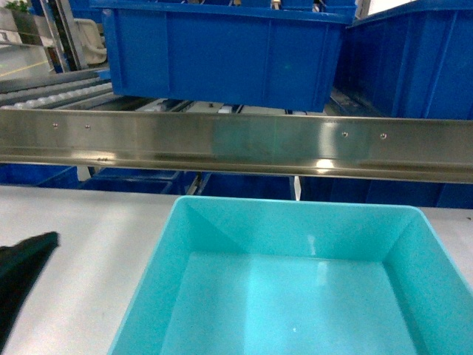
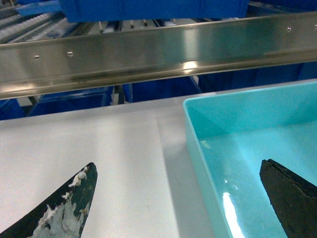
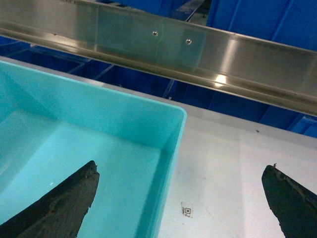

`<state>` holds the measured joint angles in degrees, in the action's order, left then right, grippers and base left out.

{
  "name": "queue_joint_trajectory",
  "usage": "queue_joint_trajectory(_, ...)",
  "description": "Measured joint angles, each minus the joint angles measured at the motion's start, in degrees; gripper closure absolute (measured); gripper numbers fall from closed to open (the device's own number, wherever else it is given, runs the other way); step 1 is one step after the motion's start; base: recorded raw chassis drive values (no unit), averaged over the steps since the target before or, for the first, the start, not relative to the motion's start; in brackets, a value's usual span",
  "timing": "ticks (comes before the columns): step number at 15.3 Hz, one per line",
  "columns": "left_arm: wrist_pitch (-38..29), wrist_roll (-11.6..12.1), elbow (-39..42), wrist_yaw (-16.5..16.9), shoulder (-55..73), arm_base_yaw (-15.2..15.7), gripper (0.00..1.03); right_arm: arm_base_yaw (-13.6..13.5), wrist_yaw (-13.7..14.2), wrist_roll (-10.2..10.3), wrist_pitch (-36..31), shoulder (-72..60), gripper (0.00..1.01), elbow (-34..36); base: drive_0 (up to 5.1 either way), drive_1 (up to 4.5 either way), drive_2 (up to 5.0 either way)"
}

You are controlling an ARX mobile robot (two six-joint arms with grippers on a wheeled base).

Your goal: Organize blue bins on left shelf correctly

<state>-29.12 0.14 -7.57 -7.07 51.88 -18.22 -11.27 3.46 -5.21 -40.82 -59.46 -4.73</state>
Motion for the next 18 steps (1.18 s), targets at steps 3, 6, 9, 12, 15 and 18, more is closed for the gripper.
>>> queue_joint_trajectory(3, 2.82, -2.82, -8.55, 1.81, 16.41, -3.74, 0.05, 0.87, -3.41, 0.79, 1.88, -11.45, 0.03, -7.02, 0.0, 0.0, 0.0)
queue_joint_trajectory(6, 6.29, -6.16, -14.78, 4.13, 25.27, -5.33, 0.05, 2.56, -5.29, 0.72, 6.86, -18.29, 0.03, -11.61, 0.0, 0.0, 0.0)
queue_joint_trajectory(9, 8.83, -9.01, -18.64, 4.02, 30.82, -6.19, 0.05, 3.54, -7.28, 0.72, 10.03, -23.3, 0.03, -15.34, 0.0, 0.0, 0.0)
queue_joint_trajectory(12, 9.62, -10.03, -19.19, 3.28, 32.44, -6.97, 0.05, 4.02, -7.85, 0.7, 11.43, -24.59, 0.03, -16.31, 0.0, 0.0, 0.0)
queue_joint_trajectory(15, 10.14, -10.45, -19.37, 3.23, 33.31, -7.48, 0.05, 4.28, -7.72, 0.66, 11.52, -25.4, 0.03, -16.55, 0.0, 0.0, 0.0)
queue_joint_trajectory(18, 12.46, -12.92, -20.22, 2.89, 35.8, -9.31, 0.05, 5.01, -7.41, -0.17, 12.02, -27.3, 0.03, -16.79, 0.0, 0.0, 0.0)
